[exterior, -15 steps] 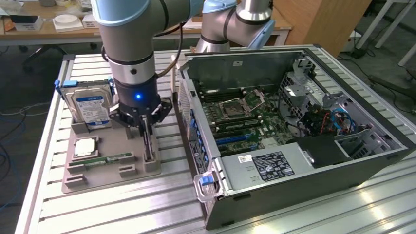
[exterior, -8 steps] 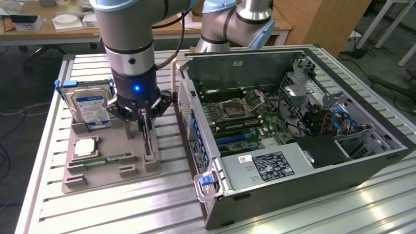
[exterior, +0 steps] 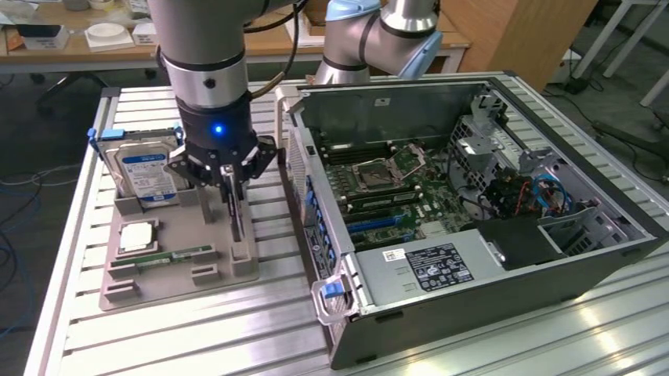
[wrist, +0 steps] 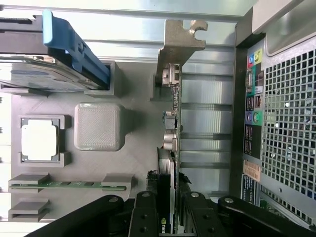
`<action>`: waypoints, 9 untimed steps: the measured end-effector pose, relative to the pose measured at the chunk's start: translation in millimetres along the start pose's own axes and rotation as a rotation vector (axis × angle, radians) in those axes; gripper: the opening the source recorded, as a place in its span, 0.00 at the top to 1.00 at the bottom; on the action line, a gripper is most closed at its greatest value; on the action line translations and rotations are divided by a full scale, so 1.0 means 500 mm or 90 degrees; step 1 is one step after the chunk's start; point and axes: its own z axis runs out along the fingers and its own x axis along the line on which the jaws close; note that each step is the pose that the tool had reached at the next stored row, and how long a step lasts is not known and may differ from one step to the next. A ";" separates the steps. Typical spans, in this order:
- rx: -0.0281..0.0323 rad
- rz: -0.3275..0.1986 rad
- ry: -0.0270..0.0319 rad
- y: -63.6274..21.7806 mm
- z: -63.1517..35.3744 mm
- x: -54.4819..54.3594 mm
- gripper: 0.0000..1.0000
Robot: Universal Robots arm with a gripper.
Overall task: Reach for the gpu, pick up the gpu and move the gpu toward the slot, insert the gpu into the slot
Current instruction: 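Pick up the gpu and move the gpu toward the slot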
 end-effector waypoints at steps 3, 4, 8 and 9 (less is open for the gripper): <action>-0.0007 0.000 -0.0001 0.000 0.000 0.000 0.74; -0.0007 0.000 -0.0001 0.000 0.000 0.000 0.74; -0.0007 0.000 0.0000 0.000 0.000 0.000 0.74; -0.0005 0.000 0.0001 0.000 -0.001 0.000 0.74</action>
